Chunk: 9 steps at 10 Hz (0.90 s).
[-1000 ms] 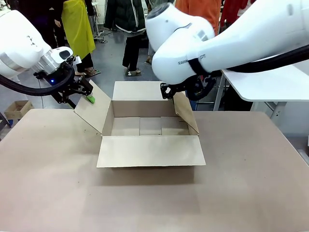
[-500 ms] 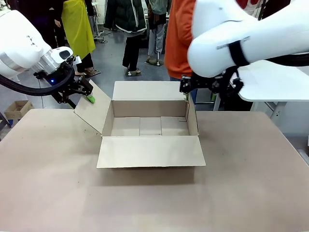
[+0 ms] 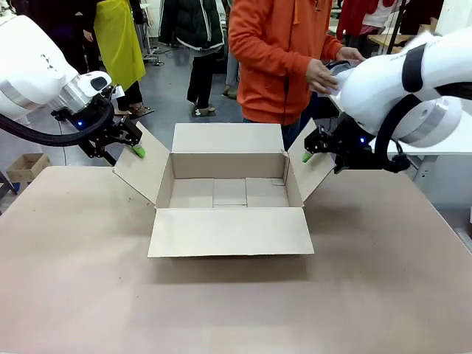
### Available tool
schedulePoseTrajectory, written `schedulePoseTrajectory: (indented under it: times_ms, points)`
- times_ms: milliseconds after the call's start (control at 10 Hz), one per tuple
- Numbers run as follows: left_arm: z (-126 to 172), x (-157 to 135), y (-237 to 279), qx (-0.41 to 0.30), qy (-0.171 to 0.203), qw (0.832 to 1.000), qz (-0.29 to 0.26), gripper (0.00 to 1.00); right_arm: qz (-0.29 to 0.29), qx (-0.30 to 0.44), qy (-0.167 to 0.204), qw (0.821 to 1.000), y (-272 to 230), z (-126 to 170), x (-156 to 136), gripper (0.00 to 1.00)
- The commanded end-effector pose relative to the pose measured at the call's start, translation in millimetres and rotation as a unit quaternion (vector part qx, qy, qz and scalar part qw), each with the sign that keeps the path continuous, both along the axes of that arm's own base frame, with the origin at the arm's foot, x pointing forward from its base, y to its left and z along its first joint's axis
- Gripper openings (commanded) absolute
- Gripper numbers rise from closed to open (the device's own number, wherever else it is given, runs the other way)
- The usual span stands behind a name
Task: Pack the gift set into the box.
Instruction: Place both hands on the side flaps of the Package Box and spread them outward, then lift both hands away from the flaps of the Package Box.
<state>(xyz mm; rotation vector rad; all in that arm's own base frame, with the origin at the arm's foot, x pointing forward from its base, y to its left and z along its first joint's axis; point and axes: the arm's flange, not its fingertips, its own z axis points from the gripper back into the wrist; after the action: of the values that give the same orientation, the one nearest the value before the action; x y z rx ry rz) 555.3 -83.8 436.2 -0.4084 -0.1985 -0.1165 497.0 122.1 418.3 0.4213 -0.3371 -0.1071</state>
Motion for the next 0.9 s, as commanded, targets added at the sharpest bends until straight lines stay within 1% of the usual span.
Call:
schedulePoseTrajectory:
  times_ms: [0,800]
  points:
    - [1.1,-1.8,-0.8,0.007,0.0,1.0,0.007,1.0,-0.013,-0.042,0.004,0.999,11.4,17.6,4.0,1.0]
    - [1.1,-1.8,-0.8,0.007,0.0,1.0,0.007,1.0,-0.013,-0.042,0.004,0.999,11.4,17.6,4.0,1.0]
